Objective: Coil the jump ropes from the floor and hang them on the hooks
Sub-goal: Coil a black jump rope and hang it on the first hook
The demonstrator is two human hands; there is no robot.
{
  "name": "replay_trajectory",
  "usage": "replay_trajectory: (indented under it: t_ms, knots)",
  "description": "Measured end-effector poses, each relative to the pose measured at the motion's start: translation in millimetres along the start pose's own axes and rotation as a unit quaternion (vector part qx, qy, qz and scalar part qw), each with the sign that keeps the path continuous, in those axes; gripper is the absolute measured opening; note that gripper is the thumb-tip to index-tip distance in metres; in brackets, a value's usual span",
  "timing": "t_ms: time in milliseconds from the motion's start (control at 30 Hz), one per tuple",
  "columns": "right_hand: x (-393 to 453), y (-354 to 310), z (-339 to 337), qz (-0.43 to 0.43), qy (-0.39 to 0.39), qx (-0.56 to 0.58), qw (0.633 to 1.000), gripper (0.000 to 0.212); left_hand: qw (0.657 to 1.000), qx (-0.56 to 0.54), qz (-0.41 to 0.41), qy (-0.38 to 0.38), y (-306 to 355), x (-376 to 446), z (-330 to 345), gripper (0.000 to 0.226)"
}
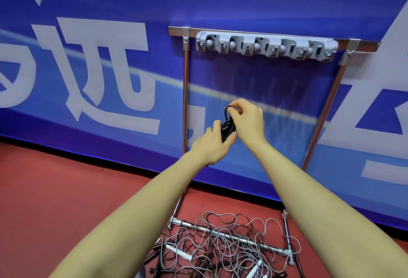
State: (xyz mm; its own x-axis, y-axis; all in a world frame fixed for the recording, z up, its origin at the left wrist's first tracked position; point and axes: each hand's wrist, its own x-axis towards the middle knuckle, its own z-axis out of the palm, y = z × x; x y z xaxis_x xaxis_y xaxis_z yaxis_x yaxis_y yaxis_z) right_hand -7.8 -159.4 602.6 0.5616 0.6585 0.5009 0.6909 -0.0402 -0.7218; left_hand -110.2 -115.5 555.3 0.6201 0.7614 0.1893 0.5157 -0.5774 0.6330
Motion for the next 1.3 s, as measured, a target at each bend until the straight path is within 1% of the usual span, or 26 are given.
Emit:
replay_trajectory:
  t_ms: [67,133,200,267,300,433,533,667,767,833,867,933,967,1067,1100,1200,1300]
  knots:
    - [11.2,-3.7,1.8,-0.015,-0.006,-0.030,0.999,0.009,0.996,-0.085,0.006,0.017,3.1,9.4,-9.3,0.046]
    - [23.1,-8.1,4.4,-0.032,-0.014,-0.045,0.998,0.009,0.994,-0.087,0.021,0.069,5.9,22.1,-22.6,0.043]
    - [36.3,-13.2,8.0,-0.039,-0.010,-0.034,0.999,0.010,0.986,-0.125,0.029,0.103,7.4,36.6,-36.8,0.028]
    - [50.3,-18.2,12.6,-0.039,-0.009,-0.024,0.999,0.010,0.973,-0.200,0.025,0.110,9.0,52.9,-47.0,0.011]
    - [57.9,-20.3,15.6,-0.037,-0.011,-0.019,0.999,0.010,0.967,-0.223,0.024,0.119,9.1,61.0,-51.5,0.007]
    - [88.6,-27.4,28.8,-0.034,-0.010,0.049,0.998,0.014,0.936,-0.318,0.016,0.152,7.0,85.9,-61.7,0.009]
    - [115.0,-32.5,37.8,-0.043,-0.022,0.080,0.996,0.016,0.907,-0.395,-0.012,0.150,3.6,107.5,-69.7,0.004]
    - [151.3,-42.1,50.6,-0.055,-0.035,0.122,0.990,0.014,0.902,-0.387,-0.011,0.190,2.7,142.3,-92.0,0.011]
    - [175.0,-54.6,63.6,-0.073,-0.040,0.133,0.988,0.021,0.904,-0.370,-0.025,0.214,2.3,164.3,-113.6,0.012]
    - [189.8,-62.4,73.5,-0.064,-0.034,0.150,0.986,0.022,0.908,-0.346,-0.039,0.231,1.0,178.8,-127.3,0.012]
    - [197.0,-65.6,78.8,-0.049,-0.027,0.166,0.985,0.018,0.910,-0.339,-0.042,0.235,0.4,185.5,-133.8,0.011]
    - [208.3,-71.5,88.3,-0.020,-0.009,0.196,0.980,0.007,0.910,-0.337,-0.054,0.235,0.0,197.2,-145.0,0.010]
    - [213.2,-74.2,92.5,-0.012,0.003,0.201,0.980,0.007,0.911,-0.335,-0.060,0.235,0.5,201.4,-149.8,0.009]
    - [225.0,-76.5,105.0,-0.003,0.034,0.193,0.981,0.024,0.917,-0.315,-0.071,0.235,-2.1,213.6,-158.7,0.009]
    - [227.4,-75.5,108.9,0.001,0.039,0.188,0.981,0.026,0.918,-0.316,-0.077,0.228,-2.8,215.1,-160.5,0.009]
    - [228.3,-66.8,121.5,0.019,0.049,0.171,0.984,0.015,0.922,-0.320,-0.092,0.197,-8.8,216.2,-159.6,0.011]
    - [218.1,-59.7,123.8,0.023,0.046,0.154,0.987,0.013,0.929,-0.306,-0.082,0.188,-17.1,217.6,-152.7,0.012]
